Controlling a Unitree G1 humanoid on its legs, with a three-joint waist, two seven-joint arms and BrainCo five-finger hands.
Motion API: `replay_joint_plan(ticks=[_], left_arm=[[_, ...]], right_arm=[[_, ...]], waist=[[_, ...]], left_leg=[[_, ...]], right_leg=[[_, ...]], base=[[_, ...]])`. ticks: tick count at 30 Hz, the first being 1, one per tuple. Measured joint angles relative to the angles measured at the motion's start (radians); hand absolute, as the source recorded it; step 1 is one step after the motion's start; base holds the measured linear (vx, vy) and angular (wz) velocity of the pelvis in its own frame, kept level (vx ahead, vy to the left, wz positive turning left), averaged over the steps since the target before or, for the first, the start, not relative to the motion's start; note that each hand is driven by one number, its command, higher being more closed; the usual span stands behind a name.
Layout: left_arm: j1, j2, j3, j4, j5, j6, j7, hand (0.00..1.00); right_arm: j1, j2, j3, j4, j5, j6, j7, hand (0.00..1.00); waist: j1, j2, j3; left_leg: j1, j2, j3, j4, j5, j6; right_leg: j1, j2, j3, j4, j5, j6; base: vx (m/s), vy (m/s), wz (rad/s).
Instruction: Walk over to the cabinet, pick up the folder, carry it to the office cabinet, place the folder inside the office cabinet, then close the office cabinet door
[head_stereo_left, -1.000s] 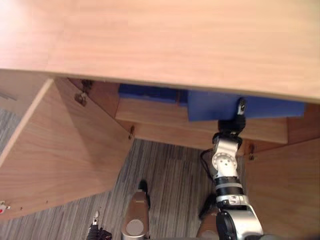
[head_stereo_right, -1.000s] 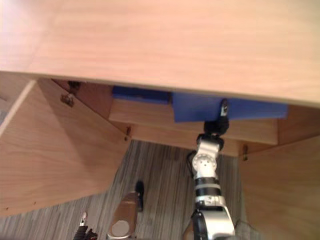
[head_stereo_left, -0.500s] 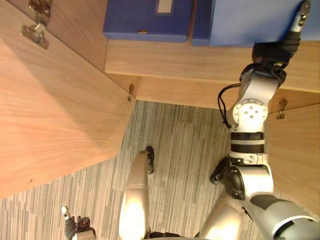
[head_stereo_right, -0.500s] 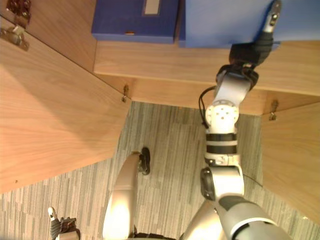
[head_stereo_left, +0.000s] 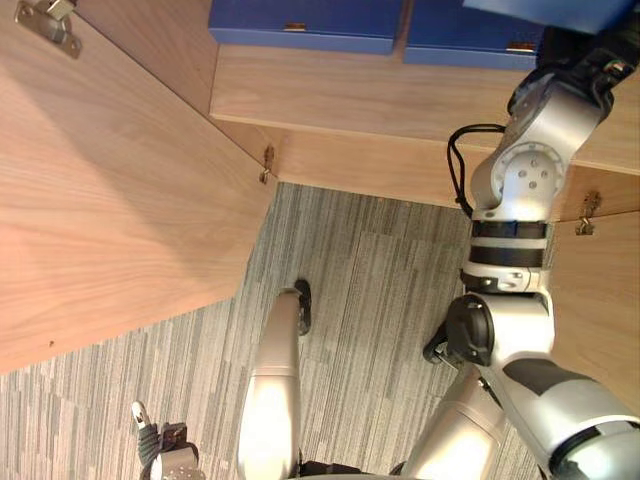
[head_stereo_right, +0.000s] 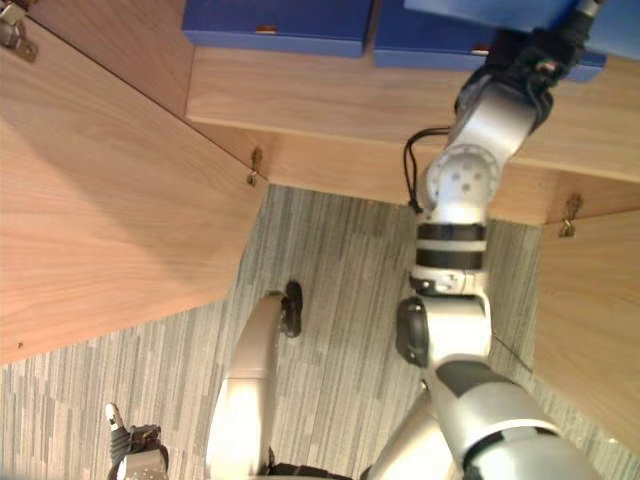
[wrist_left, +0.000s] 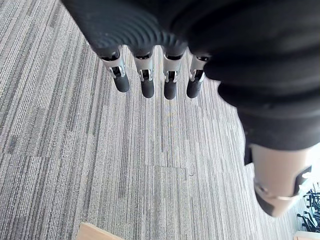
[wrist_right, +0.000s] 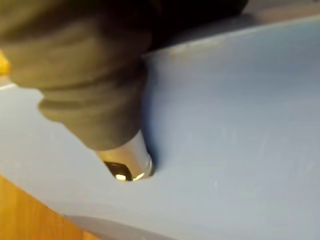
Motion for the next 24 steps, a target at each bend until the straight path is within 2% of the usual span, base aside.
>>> replay_joint_plan(ticks=[7, 15, 19, 20, 24], left_arm=[[-0.025, 0.0, 0.001, 0.001, -0.002, 0.0, 0.005, 0.0], [-0.07, 0.003, 0.027, 0.03, -0.002, 0.0, 0.013, 0.0], [-0.093, 0.004, 0.05, 0.054, -0.002, 0.0, 0.013, 0.0], [-0.096, 0.004, 0.05, 0.059, -0.001, 0.0, 0.013, 0.0], [-0.101, 0.004, 0.053, 0.072, -0.001, 0.001, 0.014, 0.0]], right_arm=[[-0.086, -0.001, -0.026, 0.158, 0.047, 0.033, -0.022, 1.0], [-0.13, -0.009, -0.019, 0.322, 0.046, 0.118, -0.038, 1.0], [-0.141, -0.009, -0.016, 0.367, 0.047, 0.125, -0.039, 1.0], [-0.147, -0.009, -0.015, 0.38, 0.047, 0.125, -0.042, 0.0], [-0.169, -0.008, -0.01, 0.408, 0.047, 0.132, -0.051, 0.0]], waist=[[0.006, 0.002, -0.001], [0.005, 0.005, -0.003], [0.004, 0.005, -0.003], [0.005, 0.005, -0.003], [0.005, 0.006, -0.004]], left_leg=[[-0.005, -0.003, -0.019, -0.004, 0.006, -0.009], [-0.005, 0.0, -0.024, -0.015, 0.011, -0.013], [-0.005, 0.001, -0.032, -0.015, 0.011, -0.013], [-0.005, 0.001, -0.032, -0.015, 0.011, -0.013], [-0.005, 0.002, -0.032, -0.015, 0.011, -0.013]], right_leg=[[0.01, -0.003, -0.021, 0.002, -0.007, 0.0], [0.014, 0.002, -0.029, -0.004, -0.009, -0.001], [0.026, 0.005, -0.04, -0.011, -0.009, -0.002], [0.027, 0.005, -0.041, -0.012, -0.008, -0.002], [0.027, 0.006, -0.041, -0.012, -0.009, -0.002]], base=[[0.02, 0.003, 0.05], [0.0, 0.0, 0.0], [0.01, 0.015, 0.01], [0.0, 0.0, 0.0], [0.0, 0.008, 0.0]])
